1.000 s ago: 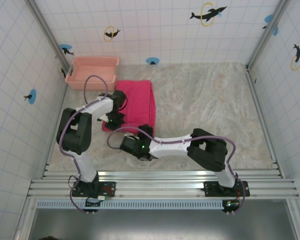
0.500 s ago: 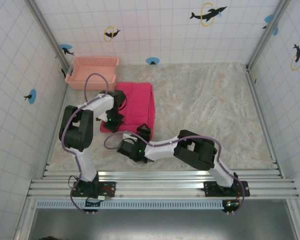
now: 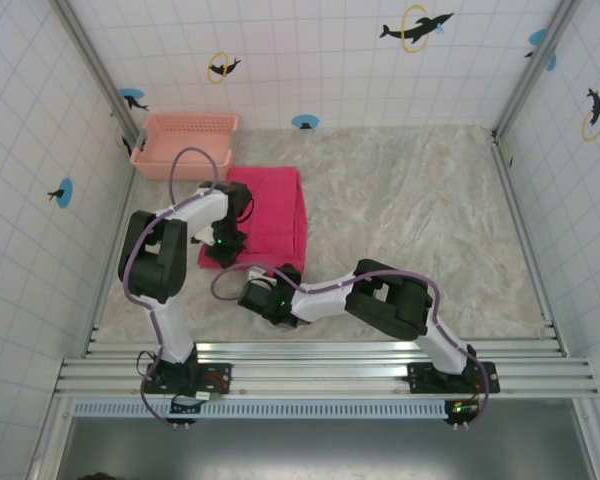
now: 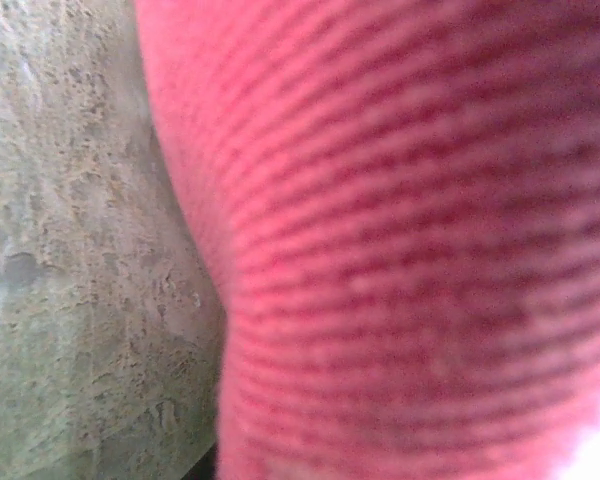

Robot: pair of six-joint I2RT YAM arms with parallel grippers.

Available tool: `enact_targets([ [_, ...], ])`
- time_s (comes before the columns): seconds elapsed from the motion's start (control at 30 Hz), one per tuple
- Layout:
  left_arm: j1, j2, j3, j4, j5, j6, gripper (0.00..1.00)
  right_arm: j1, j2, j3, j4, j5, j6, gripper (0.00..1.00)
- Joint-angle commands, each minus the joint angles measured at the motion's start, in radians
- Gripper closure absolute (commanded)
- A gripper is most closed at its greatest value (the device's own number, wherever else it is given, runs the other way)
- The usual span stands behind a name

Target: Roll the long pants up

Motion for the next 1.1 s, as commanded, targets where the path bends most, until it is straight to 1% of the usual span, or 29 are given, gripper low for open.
enact_targets([
  [0.0, 0.008, 0.019, -0.12, 0.021, -0.043, 0.097, 0.89, -0.075, -0.044, 0.017, -0.158, -0.267, -0.015, 1.0],
  [0.03, 0.009, -0.011, -0.137, 0.053, -0.06, 0.112, 0.66, -0.097, -0.051, 0.03, -0.187, -0.318, -0.011, 1.0],
  [0.07, 0.007, -0.045, -0.159, 0.098, -0.076, 0.133, 0.34, -0.121, -0.056, 0.047, -0.238, -0.391, -0.018, 1.0],
  [0.1, 0.007, -0.077, -0.179, 0.141, -0.085, 0.156, 0.16, -0.144, -0.061, 0.063, -0.27, -0.436, -0.015, 1.0],
  [0.13, 0.007, -0.107, -0.196, 0.193, -0.091, 0.189, 0.03, -0.168, -0.064, 0.073, -0.297, -0.494, -0.017, 1.0],
  [0.17, 0.008, -0.131, -0.205, 0.231, -0.096, 0.225, 0.03, -0.19, -0.068, 0.089, -0.328, -0.54, -0.026, 1.0],
  [0.33, 0.006, -0.239, -0.231, 0.325, -0.134, 0.315, 0.03, -0.268, -0.064, 0.138, -0.428, -0.615, -0.05, 1.0],
  [0.5, 0.015, -0.357, -0.217, 0.339, -0.203, 0.357, 0.03, -0.326, -0.035, 0.143, -0.501, -0.584, -0.023, 1.0],
  [0.57, 0.021, -0.388, -0.194, 0.335, -0.233, 0.377, 0.03, -0.342, -0.027, 0.137, -0.516, -0.591, -0.012, 1.0],
  [0.7, 0.031, -0.415, -0.148, 0.327, -0.246, 0.415, 0.03, -0.348, 0.002, 0.171, -0.576, -0.598, 0.006, 1.0],
  [0.73, 0.031, -0.418, -0.134, 0.319, -0.247, 0.418, 0.03, -0.347, 0.016, 0.189, -0.602, -0.583, 0.014, 1.0],
  [0.9, 0.03, -0.443, -0.152, 0.322, -0.244, 0.416, 0.03, -0.349, 0.051, 0.218, -0.68, -0.541, 0.055, 1.0],
  [1.0, 0.03, -0.454, -0.16, 0.321, -0.239, 0.428, 0.03, -0.348, 0.037, 0.197, -0.687, -0.561, 0.087, 1.0],
  [1.07, 0.029, -0.459, -0.169, 0.321, -0.229, 0.427, 0.03, -0.351, 0.032, 0.187, -0.687, -0.61, 0.103, 1.0],
])
